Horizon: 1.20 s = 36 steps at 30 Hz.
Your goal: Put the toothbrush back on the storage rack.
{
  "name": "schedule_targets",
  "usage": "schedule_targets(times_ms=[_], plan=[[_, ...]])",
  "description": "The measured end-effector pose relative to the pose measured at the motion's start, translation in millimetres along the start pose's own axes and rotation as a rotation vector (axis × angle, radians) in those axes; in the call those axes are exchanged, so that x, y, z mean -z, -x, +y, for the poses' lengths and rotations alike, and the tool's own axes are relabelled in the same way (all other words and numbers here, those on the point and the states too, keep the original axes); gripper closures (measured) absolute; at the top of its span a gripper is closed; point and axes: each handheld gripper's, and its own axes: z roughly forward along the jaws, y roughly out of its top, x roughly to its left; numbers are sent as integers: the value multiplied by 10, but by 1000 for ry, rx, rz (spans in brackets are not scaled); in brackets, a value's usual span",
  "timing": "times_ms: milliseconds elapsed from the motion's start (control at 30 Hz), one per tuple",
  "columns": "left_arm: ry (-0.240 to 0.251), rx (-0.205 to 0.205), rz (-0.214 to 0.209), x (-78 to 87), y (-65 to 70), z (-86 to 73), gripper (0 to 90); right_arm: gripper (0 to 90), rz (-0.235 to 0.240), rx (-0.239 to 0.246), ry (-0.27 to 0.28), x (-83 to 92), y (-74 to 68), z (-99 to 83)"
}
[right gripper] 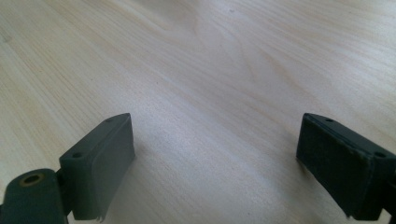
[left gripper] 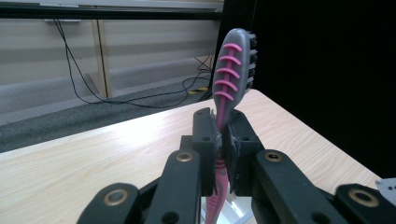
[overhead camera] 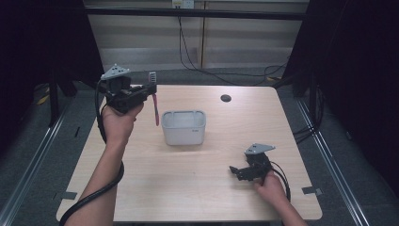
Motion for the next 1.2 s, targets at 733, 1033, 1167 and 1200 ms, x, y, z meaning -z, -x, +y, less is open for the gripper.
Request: schedule_targets(times_ms=[733,1033,1167,1200], plan=[[14,-3,-3,-186,104,110,840,104,0,5,3,-2,3,0],[10,-1,15,-280,91,33,840,103,0,4,3,-2,3,0],[6,5,20,-308,73,-7,840,103,0,1,0,0,0,0],[7,9,21,-322,65,-21,840,103,0,1,0,0,0,0]])
